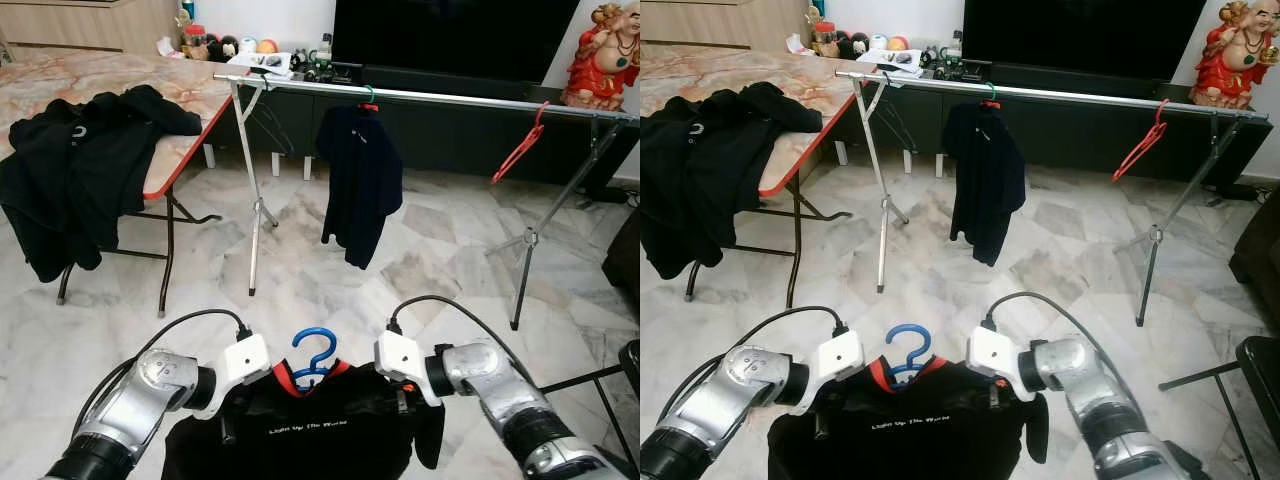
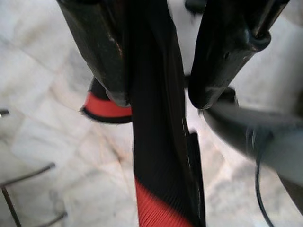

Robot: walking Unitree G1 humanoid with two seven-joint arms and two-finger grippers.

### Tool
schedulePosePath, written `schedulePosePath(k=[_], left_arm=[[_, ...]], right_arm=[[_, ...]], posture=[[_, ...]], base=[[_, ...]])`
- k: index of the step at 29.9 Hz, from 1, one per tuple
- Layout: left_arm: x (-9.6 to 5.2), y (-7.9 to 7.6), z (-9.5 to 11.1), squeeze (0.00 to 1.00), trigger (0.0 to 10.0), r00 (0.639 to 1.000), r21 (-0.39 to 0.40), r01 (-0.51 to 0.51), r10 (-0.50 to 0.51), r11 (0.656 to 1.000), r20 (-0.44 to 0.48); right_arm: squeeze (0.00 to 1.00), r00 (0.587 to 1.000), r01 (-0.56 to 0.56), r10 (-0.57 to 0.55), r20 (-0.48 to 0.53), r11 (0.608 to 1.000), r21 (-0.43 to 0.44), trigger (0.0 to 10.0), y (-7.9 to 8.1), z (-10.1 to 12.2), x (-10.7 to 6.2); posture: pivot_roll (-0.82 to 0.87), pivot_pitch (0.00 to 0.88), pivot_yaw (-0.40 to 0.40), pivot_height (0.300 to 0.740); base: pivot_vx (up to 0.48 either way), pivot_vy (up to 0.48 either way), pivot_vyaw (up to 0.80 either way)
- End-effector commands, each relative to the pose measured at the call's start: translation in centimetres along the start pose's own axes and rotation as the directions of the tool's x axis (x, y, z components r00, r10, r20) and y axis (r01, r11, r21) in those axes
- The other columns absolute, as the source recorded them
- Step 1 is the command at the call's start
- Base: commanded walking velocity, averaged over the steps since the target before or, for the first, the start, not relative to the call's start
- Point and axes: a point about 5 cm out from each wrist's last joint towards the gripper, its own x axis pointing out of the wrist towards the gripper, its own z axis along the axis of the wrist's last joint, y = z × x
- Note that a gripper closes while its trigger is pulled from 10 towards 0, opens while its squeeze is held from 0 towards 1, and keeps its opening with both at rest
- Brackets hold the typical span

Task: Hang hanger

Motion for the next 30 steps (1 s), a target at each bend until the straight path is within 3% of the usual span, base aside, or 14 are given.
schedulePosePath(k=[1, 11, 14, 19, 25, 30], left_arm=[[-1.6, 0.8, -0.1, 0.00, 0.0, 0.998, -0.012, -0.060, 0.060, 0.998, 0.006], [-3.8, 1.3, -1.0, 0.00, 0.0, 0.995, -0.026, -0.098, 0.097, 0.995, -0.029], [-4.6, 1.7, -0.7, 0.00, 0.0, 0.993, -0.040, -0.121, 0.121, 0.992, -0.012], [-5.7, 1.9, -0.6, 0.00, 0.0, 0.992, -0.044, -0.124, 0.124, 0.991, -0.020], [-6.9, 1.7, -0.3, 0.00, 0.0, 0.996, -0.039, -0.079, 0.078, 0.996, -0.035], [-7.3, 1.5, 0.2, 0.00, 0.0, 0.998, -0.034, -0.055, 0.053, 0.998, -0.034]], right_arm=[[0.00, 0.997, 0.027, -0.027, -0.066, 1.000, 0.004, 10.0, 0.2, -1.3, -0.9], [0.00, 0.981, 0.180, -0.172, -0.093, 0.981, 0.076, 10.0, 0.2, -3.4, -3.1], [0.00, 0.965, 0.252, -0.243, -0.102, 0.963, 0.097, 10.0, 0.5, -4.3, -3.2], [0.00, 0.959, 0.273, -0.260, -0.116, 0.955, 0.115, 10.0, 1.4, -5.4, -2.9], [0.00, 0.891, 0.440, -0.424, -0.165, 0.894, 0.081, 10.0, 0.6, -6.0, -3.6], [0.00, 0.887, 0.452, -0.432, -0.161, 0.884, 0.121, 10.0, 0.7, -6.2, -3.6]], posture=[[0.12, 0.057, -0.063, 0.740], [0.11, 0.064, -0.065, 0.740], [0.11, 0.065, -0.066, 0.740], [0.10, 0.064, -0.063, 0.740], [0.10, 0.058, -0.062, 0.740], [0.10, 0.050, -0.060, 0.740]], base=[[0.000, 0.000, 0.00], [0.000, 0.000, 0.00], [0.000, 0.000, 0.00], [0.000, 0.000, 0.00], [0.000, 0.000, 0.00], [0.000, 0.000, 0.00]])
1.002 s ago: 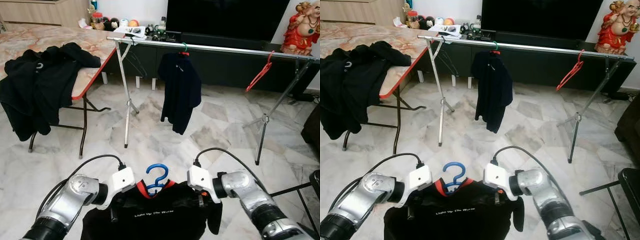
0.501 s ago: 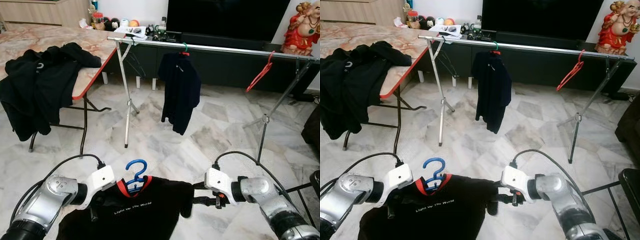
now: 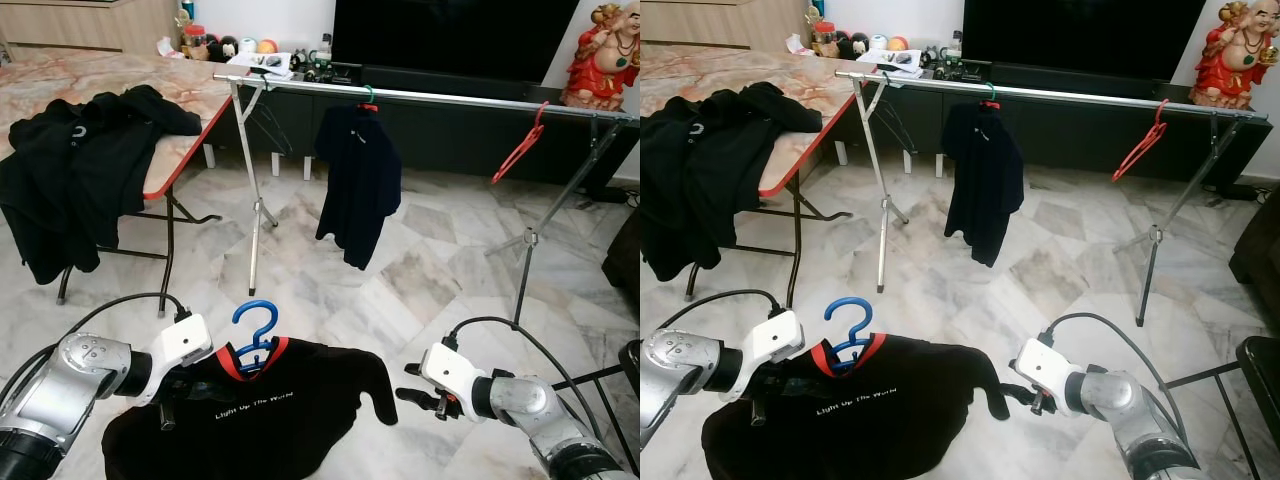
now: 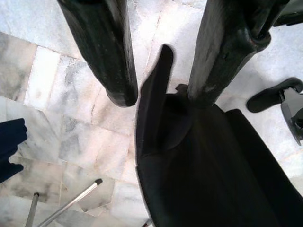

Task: Hang hanger

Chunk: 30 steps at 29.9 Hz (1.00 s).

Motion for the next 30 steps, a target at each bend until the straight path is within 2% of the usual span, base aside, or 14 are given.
schedulePosePath(k=[1, 2, 3, 4, 5, 6, 14, 21, 30], left_arm=[[-0.7, 0.0, 0.9, 0.00, 0.0, 1.000, 0.026, 0.003, -0.004, 1.000, 0.031], [-0.8, 0.0, 1.2, 0.00, 0.0, 0.999, 0.030, 0.010, -0.011, 0.999, 0.038], [-0.8, -0.1, 1.4, 0.00, 0.0, 0.999, 0.033, 0.014, -0.015, 0.999, 0.042], [-0.7, -0.1, 1.7, 0.00, 0.0, 0.999, 0.037, 0.018, -0.020, 0.999, 0.046], [-0.7, -0.1, 1.8, 0.00, 0.0, 0.999, 0.039, 0.022, -0.024, 0.999, 0.048], [-0.7, -0.2, 1.9, 0.00, 0.0, 0.998, 0.040, 0.026, -0.028, 0.999, 0.051], [-0.8, -0.9, 3.3, 0.00, 0.0, 0.990, 0.048, 0.100, -0.104, 0.994, 0.097], [-0.8, -1.5, 3.1, 0.00, 0.0, 0.988, 0.072, 0.142, -0.146, 0.987, 0.044], [-0.7, -2.0, 3.4, 0.00, 0.0, 0.984, 0.073, 0.168, -0.172, 0.983, 0.044]], right_arm=[[0.00, 1.000, 0.011, -0.011, 0.005, 1.000, 0.027, 10.0, -0.3, -0.2, -0.3], [1.00, 1.000, -0.015, 0.015, 0.006, 0.999, 0.042, 10.0, 0.1, -0.4, -0.3], [1.00, 1.000, -0.022, 0.022, 0.001, 0.999, 0.038, 10.0, 0.3, -0.5, -0.2], [0.71, 1.000, -0.022, 0.023, -0.006, 0.999, 0.038, 10.0, 0.4, -0.7, -0.2], [0.71, 1.000, -0.019, 0.019, -0.010, 0.999, 0.037, 10.0, 0.5, -0.8, -0.1], [0.00, 1.000, -0.019, 0.019, -0.011, 0.999, 0.039, 10.0, 0.5, -0.8, -0.1], [0.00, 0.999, -0.001, 0.003, -0.032, 0.999, 0.045, 10.0, 1.0, -1.2, 0.4], [0.00, 0.997, 0.052, -0.051, -0.054, 0.998, 0.028, 10.0, 0.7, -1.3, 0.4], [0.00, 0.998, 0.063, -0.061, -0.035, 0.996, 0.058, 10.0, 0.9, -1.1, 0.9]], posture=[[0.10, 0.050, -0.060, 0.740], [0.11, 0.046, -0.060, 0.740], [0.11, 0.046, -0.060, 0.740], [0.11, 0.046, -0.060, 0.740], [0.11, 0.046, -0.060, 0.740], [0.11, 0.046, -0.060, 0.740], [0.11, 0.030, -0.053, 0.740], [0.12, 0.030, -0.052, 0.740], [0.12, 0.039, -0.051, 0.740]], base=[[0.000, 0.000, 0.00], [0.000, 0.000, 0.00], [0.000, 0.000, 0.00], [0.000, 0.000, 0.00], [0.000, 0.000, 0.00], [0.000, 0.000, 0.00], [0.000, 0.000, 0.00], [0.000, 0.000, 0.00], [0.000, 0.000, 0.00]])
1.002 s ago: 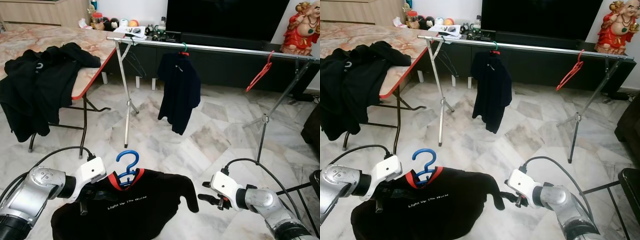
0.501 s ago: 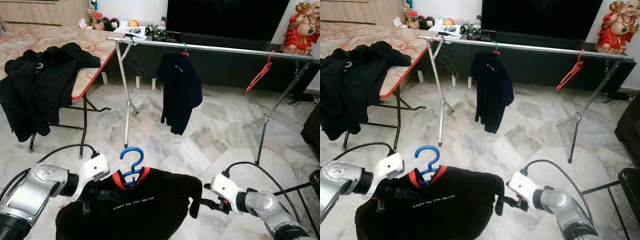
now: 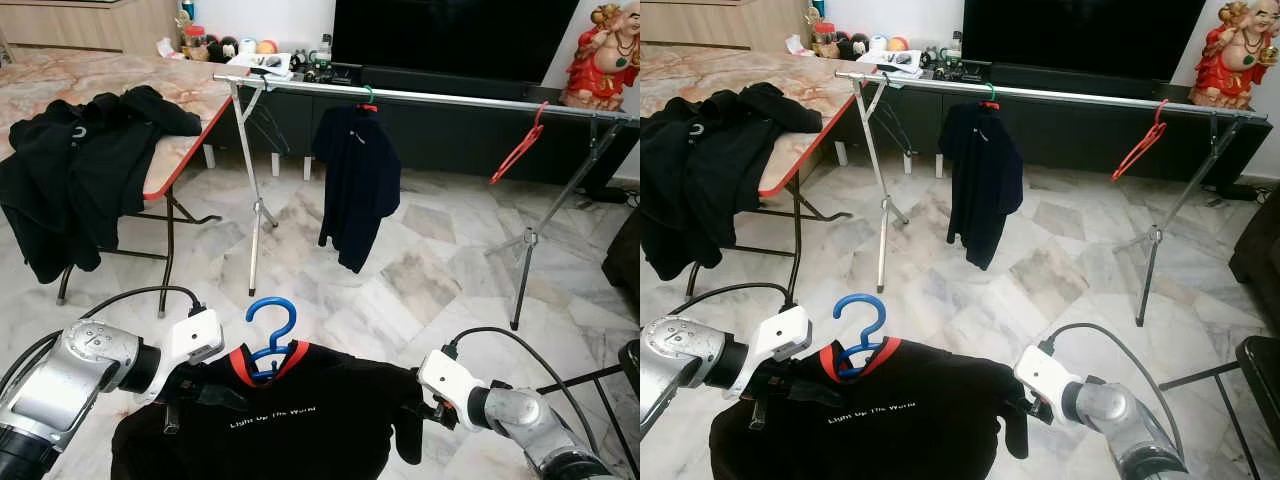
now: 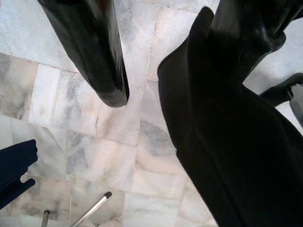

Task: Hang hanger

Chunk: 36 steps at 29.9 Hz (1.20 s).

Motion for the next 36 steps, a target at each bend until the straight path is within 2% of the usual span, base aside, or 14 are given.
schedulePosePath(k=[1, 8, 30, 34, 35, 36], left_arm=[[-0.2, -0.3, 0.6, 0.00, 0.0, 1.000, 0.026, 0.012, -0.013, 1.000, 0.008], [-0.1, -0.2, 0.8, 0.00, 0.0, 1.000, 0.024, 0.008, -0.009, 1.000, 0.016], [0.0, 0.0, 0.8, 0.00, 0.0, 0.999, 0.010, -0.024, 0.023, 1.000, 0.024], [-0.2, 0.3, 0.4, 0.00, 0.0, 0.999, 0.006, -0.049, 0.049, 0.999, 0.002], [-0.3, 1.1, 0.1, 0.00, 0.0, 0.993, 0.007, -0.121, 0.121, 0.993, 0.001], [-0.3, 1.3, 0.0, 0.00, 0.0, 0.990, 0.010, -0.143, 0.143, 0.990, 0.000]], right_arm=[[0.00, 1.000, -0.008, 0.008, 0.014, 1.000, 0.015, 0.0, 0.1, 0.1, 0.1], [0.00, 0.998, -0.063, 0.062, 0.032, 0.997, 0.034, 0.0, 0.9, 0.1, 0.4], [0.00, 0.998, -0.062, 0.062, 0.004, 0.998, 0.012, 0.0, 0.7, -0.2, 0.2], [0.00, 0.999, -0.054, 0.054, -0.008, 0.999, 0.001, 0.0, 0.5, -0.3, 0.0], [0.00, 0.999, -0.034, 0.034, -0.022, 0.999, -0.006, 0.0, 0.0, -0.4, -0.3], [0.00, 0.999, -0.028, 0.028, -0.025, 1.000, -0.008, 0.0, -0.1, -0.4, -0.4]], posture=[[0.12, 0.040, -0.051, 0.740], [0.12, 0.048, -0.055, 0.740], [0.12, 0.066, -0.060, 0.740], [0.11, 0.070, -0.058, 0.740], [0.11, 0.073, -0.057, 0.740], [0.11, 0.073, -0.058, 0.740]], base=[[0.000, 0.000, 0.00], [0.000, 0.000, 0.00], [0.000, 0.000, 0.00], [0.000, 0.000, 0.00], [0.000, 0.000, 0.00], [0.000, 0.000, 0.00]])
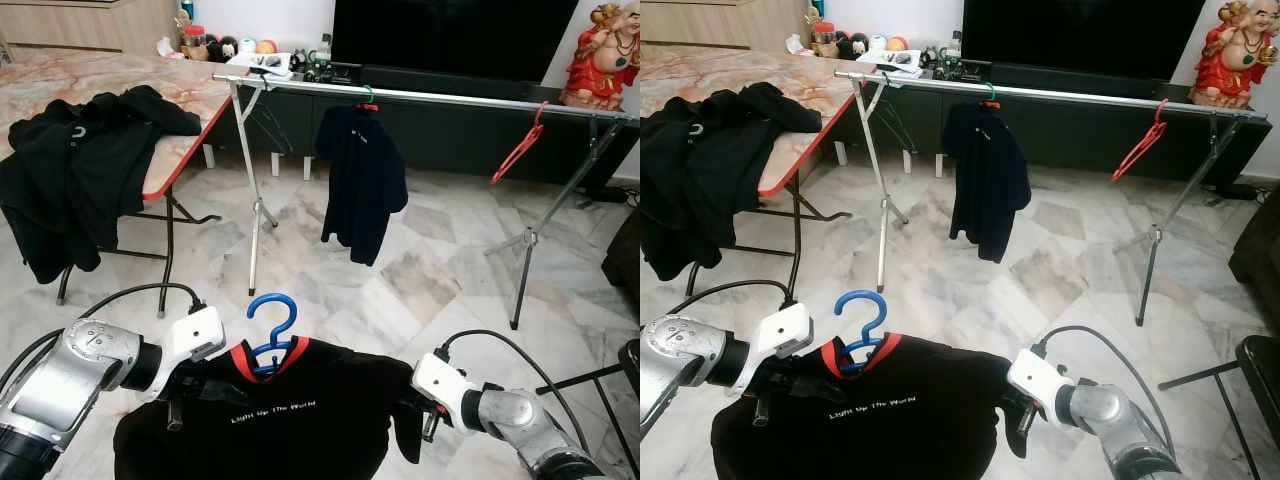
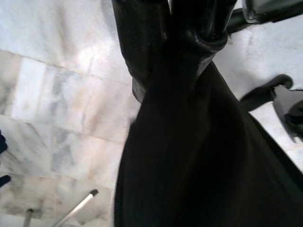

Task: Hang hanger

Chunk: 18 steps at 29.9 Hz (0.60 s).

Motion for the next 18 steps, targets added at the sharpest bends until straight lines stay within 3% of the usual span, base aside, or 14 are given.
schedulePosePath(k=[1, 4, 8, 13, 15, 18], left_arm=[[-0.3, 1.1, -0.1, 0.00, 0.0, 0.995, 0.030, -0.098, 0.099, 0.995, -0.008], [-0.1, 1.6, -0.5, 0.00, 0.0, 0.989, 0.001, -0.150, 0.150, 0.989, 0.007], [0.3, 1.3, -1.3, 0.00, 0.0, 0.990, -0.016, -0.144, 0.144, 0.989, -0.010], [0.4, 2.3, -1.5, 0.00, 0.0, 0.965, -0.040, -0.260, 0.261, 0.965, 0.030], [0.4, 2.6, -1.5, 0.00, 0.0, 0.952, -0.056, -0.300, 0.303, 0.952, 0.052], [-0.1, 4.1, -1.4, 0.00, 0.0, 0.886, -0.101, -0.446, 0.454, 0.889, 0.089]], right_arm=[[0.00, 0.999, 0.029, -0.030, -0.037, 0.999, -0.017, 0.0, -0.8, -0.5, -0.7], [0.00, 0.998, 0.043, -0.044, -0.046, 0.999, -0.024, 0.0, -1.3, -0.5, -1.1], [0.00, 0.995, 0.074, -0.076, -0.057, 0.996, -0.045, 0.0, -2.2, -0.5, -1.9], [0.00, 0.993, 0.093, -0.097, -0.064, 0.993, -0.068, 0.0, -2.8, -0.3, -2.4], [0.00, 0.992, 0.103, -0.107, -0.062, 0.993, -0.065, 0.0, -3.0, -0.2, -2.5], [0.00, 0.993, 0.102, -0.105, -0.045, 0.993, -0.063, 0.0, -2.9, -0.1, -2.5]], posture=[[0.11, 0.074, -0.059, 0.740], [0.10, 0.076, -0.062, 0.740], [0.10, 0.079, -0.067, 0.740], [0.09, 0.081, -0.069, 0.740], [0.09, 0.081, -0.069, 0.740], [0.09, 0.083, -0.071, 0.740]], base=[[0.000, 0.000, 0.00], [0.000, 0.000, 0.00], [0.000, 0.000, 0.00], [0.000, 0.000, 0.00], [0.000, 0.000, 0.00], [0.000, 0.000, 0.00]])
